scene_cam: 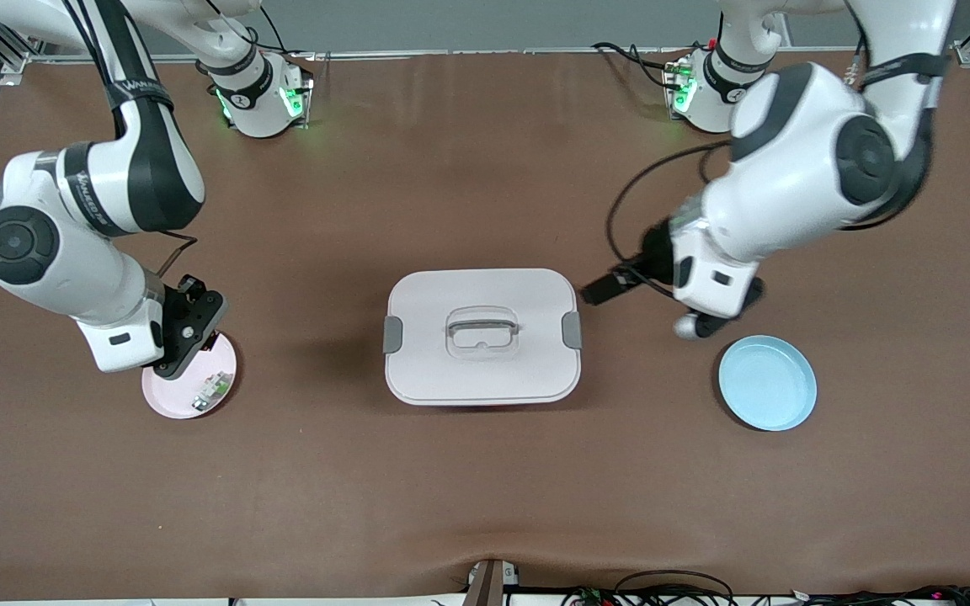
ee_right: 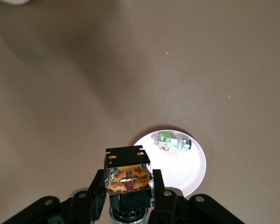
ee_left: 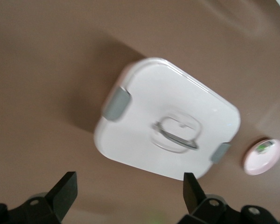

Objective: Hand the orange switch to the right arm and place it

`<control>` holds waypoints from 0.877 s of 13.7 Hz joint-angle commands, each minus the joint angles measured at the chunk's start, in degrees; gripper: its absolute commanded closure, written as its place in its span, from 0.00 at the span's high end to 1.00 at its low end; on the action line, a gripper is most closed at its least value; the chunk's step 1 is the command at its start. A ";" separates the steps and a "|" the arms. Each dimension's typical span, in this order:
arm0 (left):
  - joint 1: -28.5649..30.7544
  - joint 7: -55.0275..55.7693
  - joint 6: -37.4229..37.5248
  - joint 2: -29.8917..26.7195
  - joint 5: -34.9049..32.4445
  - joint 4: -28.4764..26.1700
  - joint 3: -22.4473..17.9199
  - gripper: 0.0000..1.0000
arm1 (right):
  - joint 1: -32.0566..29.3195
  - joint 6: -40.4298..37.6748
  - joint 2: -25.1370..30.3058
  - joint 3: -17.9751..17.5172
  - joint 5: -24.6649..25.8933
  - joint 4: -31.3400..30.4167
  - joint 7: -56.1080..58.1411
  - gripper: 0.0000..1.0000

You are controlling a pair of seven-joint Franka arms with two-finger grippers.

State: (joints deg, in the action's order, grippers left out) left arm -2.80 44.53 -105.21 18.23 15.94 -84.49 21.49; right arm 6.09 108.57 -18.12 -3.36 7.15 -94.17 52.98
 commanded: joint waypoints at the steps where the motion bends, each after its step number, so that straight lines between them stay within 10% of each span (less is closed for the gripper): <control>1: 9.00 -16.97 7.44 -1.09 -1.35 -0.33 0.40 1.00 | -3.26 5.83 -0.16 -1.03 1.99 -3.98 6.85 0.00; 6: 28.25 -30.63 16.17 -1.18 -0.82 0.64 1.10 1.00 | -11.26 21.12 -0.68 -1.03 1.91 -14.09 19.34 0.00; 12: 35.67 -45.31 15.47 -3.29 -8.43 0.91 0.22 1.00 | -12.33 28.70 -4.64 -0.94 2.60 -17.97 20.85 0.00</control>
State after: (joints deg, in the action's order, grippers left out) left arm 33.26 1.44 -89.91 15.51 12.64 -83.24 20.79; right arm -5.53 135.31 -22.42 -3.50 8.16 -111.10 73.43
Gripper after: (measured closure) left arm 0.000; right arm 0.559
